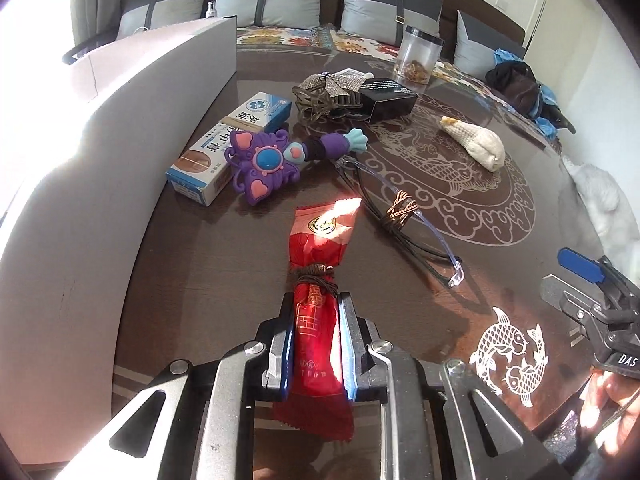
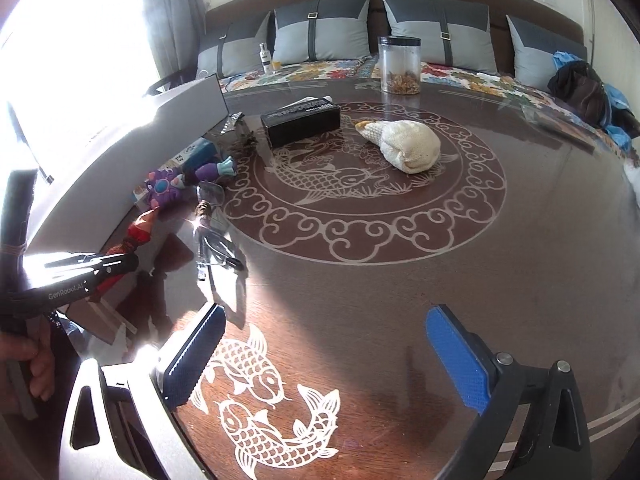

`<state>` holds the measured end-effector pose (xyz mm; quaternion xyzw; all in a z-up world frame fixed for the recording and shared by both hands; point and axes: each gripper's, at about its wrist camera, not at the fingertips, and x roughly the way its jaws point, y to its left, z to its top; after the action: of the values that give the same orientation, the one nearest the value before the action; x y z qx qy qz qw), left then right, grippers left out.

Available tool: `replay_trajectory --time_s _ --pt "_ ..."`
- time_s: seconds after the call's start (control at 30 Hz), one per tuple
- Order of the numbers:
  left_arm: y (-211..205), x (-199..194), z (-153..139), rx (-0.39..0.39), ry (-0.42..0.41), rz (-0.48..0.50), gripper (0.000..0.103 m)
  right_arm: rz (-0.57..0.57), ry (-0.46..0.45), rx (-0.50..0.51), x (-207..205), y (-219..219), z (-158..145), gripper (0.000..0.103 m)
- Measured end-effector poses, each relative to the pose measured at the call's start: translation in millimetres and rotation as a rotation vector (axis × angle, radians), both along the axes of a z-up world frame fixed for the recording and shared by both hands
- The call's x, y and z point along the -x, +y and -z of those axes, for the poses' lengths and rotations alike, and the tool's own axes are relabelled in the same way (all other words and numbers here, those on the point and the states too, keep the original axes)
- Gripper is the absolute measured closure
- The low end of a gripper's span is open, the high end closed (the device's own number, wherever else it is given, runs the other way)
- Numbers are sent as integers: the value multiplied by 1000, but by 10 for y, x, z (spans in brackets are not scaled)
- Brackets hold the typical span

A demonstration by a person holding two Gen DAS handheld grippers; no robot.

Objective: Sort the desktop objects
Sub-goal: 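Approach the red gift bag with the left gripper and close on it, then lift the red gift bag toward the white box while the right gripper grasps the clear eyeglasses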

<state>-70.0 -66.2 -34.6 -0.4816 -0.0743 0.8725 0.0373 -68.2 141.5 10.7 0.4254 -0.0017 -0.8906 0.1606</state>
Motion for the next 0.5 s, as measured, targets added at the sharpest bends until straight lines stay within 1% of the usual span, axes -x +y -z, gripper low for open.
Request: replay_trajectory --time_s 0.03,0.07,0.13,0.2,0.23,0.3,0.37,0.43,0.47,0.5 --pt "-25 -18 -18 -22 5 -2 84 -32 -10 1 75 -110 -39 11" --pt "-51 -43 -49 -36 14 -4 84 -65 -24 5 170 -231 -72 15" --pt "-83 -77 -112 -50 34 -1 84 -127 -65 30 377 -514 -121 17" --pt "-134 -145 -181 -60 57 -2 84 -184 -112 28 588 -818 -107 19" --pt "-168 -165 -204 -69 64 -5 84 -213 -130 9 667 -971 -86 22" --pt "-253 -222 -239 -94 75 -16 84 -271 -164 -62 787 -1268 0 34" --pt "-327 -266 -279 -120 83 -21 84 -300 -196 -133 844 -1464 119 39" --pt "-395 -318 -335 -142 94 -23 84 -316 -213 -180 859 -1575 204 50" --pt "-433 -345 -373 -153 102 -22 84 -324 -220 -197 849 -1599 237 69" --pt "-466 -367 -412 -163 109 -24 84 -328 -225 -214 834 -1612 255 81"
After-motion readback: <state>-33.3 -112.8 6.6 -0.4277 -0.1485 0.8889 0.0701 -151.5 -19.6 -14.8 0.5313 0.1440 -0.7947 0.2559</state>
